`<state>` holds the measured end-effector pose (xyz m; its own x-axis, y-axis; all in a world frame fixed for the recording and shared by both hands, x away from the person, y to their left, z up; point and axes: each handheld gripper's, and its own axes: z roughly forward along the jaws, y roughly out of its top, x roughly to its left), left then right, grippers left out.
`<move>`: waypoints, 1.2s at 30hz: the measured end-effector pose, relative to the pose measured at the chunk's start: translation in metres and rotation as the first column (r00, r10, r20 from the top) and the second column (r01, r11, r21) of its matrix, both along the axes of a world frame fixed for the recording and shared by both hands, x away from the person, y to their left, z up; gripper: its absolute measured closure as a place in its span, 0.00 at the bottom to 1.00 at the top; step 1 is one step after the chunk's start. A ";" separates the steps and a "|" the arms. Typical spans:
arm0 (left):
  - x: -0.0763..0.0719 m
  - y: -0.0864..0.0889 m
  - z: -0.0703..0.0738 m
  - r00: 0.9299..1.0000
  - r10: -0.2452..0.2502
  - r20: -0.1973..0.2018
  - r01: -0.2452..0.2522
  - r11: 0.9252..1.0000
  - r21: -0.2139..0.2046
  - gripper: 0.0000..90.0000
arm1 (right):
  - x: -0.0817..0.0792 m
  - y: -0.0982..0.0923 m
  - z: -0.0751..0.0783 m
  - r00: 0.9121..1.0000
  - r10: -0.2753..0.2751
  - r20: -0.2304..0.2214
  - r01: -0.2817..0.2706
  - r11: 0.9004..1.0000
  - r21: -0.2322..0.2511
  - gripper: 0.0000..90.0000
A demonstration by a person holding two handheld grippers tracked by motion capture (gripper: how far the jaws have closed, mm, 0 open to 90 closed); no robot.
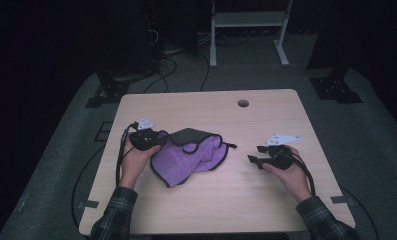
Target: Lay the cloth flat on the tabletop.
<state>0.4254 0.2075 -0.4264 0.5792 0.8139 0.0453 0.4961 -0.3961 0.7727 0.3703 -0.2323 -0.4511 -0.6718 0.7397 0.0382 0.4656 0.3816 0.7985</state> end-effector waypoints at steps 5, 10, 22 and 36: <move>0.000 -0.017 0.001 0.999 -0.054 -0.003 0.054 0.999 -0.002 0.46 | 0.016 0.029 -0.003 0.997 0.071 -0.020 -0.070 0.997 0.016 0.44; -0.005 -0.042 -0.005 0.987 -0.151 -0.045 0.150 0.988 -0.029 0.46 | 0.019 0.063 -0.014 0.986 0.163 -0.033 -0.162 0.986 0.035 0.42; -0.005 -0.067 -0.015 0.983 -0.181 -0.024 0.183 0.976 0.115 0.47 | 0.019 0.111 -0.027 0.960 0.278 -0.030 -0.279 0.959 -0.044 0.58; 0.021 -0.069 -0.018 0.984 -0.169 -0.063 0.173 0.983 0.066 0.97 | 0.021 0.102 -0.019 0.962 0.261 -0.077 -0.266 0.962 -0.060 0.93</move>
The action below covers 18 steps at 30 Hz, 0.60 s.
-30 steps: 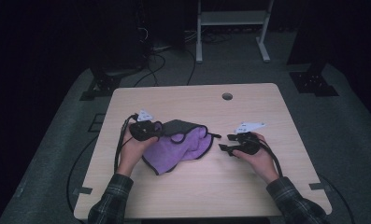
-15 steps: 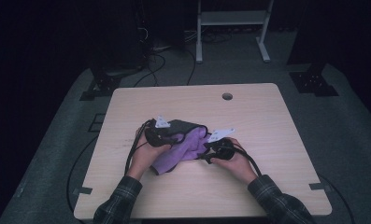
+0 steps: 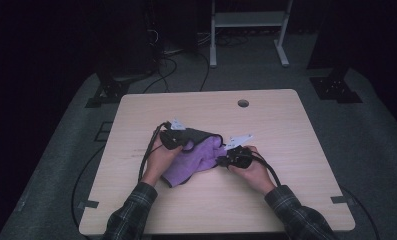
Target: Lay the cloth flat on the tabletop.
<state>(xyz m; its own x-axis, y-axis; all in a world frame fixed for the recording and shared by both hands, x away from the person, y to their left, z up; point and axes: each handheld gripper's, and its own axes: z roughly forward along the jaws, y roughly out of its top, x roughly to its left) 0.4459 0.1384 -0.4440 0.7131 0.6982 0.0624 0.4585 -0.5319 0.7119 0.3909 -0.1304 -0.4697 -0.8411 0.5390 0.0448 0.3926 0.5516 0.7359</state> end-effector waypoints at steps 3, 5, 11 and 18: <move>0.000 0.009 0.007 0.999 0.032 0.018 -0.031 0.999 -0.041 0.97 | 0.000 -0.009 0.003 1.000 -0.010 -0.001 0.010 1.000 -0.001 0.93; -0.001 0.020 0.014 0.997 0.066 0.031 -0.063 0.995 -0.072 0.98 | -0.001 -0.020 0.006 1.000 -0.027 0.003 0.027 1.000 -0.004 0.93; -0.002 0.053 0.028 0.987 0.160 0.029 -0.154 0.977 -0.149 0.98 | -0.001 -0.058 0.017 0.996 -0.093 -0.001 0.093 0.996 0.006 0.93; -0.003 0.081 0.030 0.971 0.240 -0.016 -0.239 0.955 -0.174 0.98 | 0.002 -0.105 0.025 0.980 -0.199 -0.016 0.199 0.979 0.029 0.94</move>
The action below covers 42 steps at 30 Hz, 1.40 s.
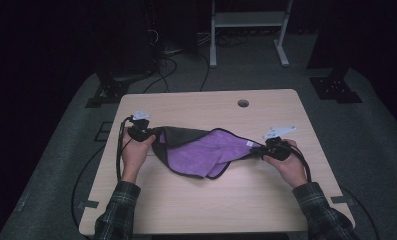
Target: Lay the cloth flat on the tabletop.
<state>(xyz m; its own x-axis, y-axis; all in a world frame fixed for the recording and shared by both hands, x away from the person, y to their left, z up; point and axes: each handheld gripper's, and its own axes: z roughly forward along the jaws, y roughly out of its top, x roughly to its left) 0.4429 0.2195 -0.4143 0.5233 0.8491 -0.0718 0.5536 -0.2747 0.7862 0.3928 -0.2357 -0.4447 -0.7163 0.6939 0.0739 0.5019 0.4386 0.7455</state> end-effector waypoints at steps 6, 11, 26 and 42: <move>-0.002 0.009 -0.010 0.995 0.012 -0.103 -0.015 0.999 -0.029 0.97 | 0.001 -0.025 0.000 0.999 -0.047 -0.023 0.047 0.999 -0.026 0.94; -0.004 0.003 -0.016 0.994 -0.050 -0.100 0.051 0.999 0.010 0.80 | 0.003 -0.034 -0.006 0.997 -0.058 -0.053 0.056 0.998 -0.033 0.93; -0.038 -0.032 -0.018 0.962 -0.262 -0.078 0.271 0.954 0.133 0.59 | 0.008 -0.057 0.000 0.984 -0.178 0.030 0.176 0.983 0.056 0.55; -0.025 -0.036 -0.040 0.963 -0.249 -0.103 0.266 0.938 0.222 0.65 | 0.042 -0.047 -0.032 0.978 -0.206 0.005 0.206 0.978 -0.031 0.46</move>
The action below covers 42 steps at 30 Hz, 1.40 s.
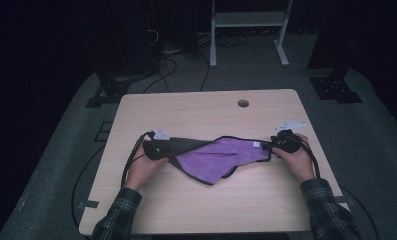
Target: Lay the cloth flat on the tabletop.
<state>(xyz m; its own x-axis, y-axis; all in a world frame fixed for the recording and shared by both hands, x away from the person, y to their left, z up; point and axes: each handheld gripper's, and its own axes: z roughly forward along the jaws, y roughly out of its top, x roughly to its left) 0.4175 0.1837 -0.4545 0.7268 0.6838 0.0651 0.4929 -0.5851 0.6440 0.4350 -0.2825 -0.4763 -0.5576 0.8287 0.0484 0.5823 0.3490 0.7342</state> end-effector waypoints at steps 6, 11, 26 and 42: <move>0.001 -0.001 0.000 0.999 0.026 -0.023 -0.026 1.000 -0.001 0.85 | 0.002 0.002 -0.002 1.000 0.013 0.001 -0.013 1.000 -0.019 0.55; 0.001 0.001 0.002 0.998 0.047 -0.045 -0.049 0.998 -0.033 0.92 | 0.000 0.005 0.000 0.999 0.034 -0.018 -0.034 0.999 -0.011 0.79; -0.009 0.020 0.051 0.997 0.079 0.000 -0.074 0.933 -0.353 0.94 | -0.011 -0.006 0.039 0.999 0.007 0.051 -0.013 0.991 0.131 0.90; 0.002 0.039 0.140 0.973 0.174 0.154 -0.060 0.827 -0.558 0.94 | -0.005 -0.004 0.144 0.969 -0.008 0.245 -0.030 0.988 0.151 0.91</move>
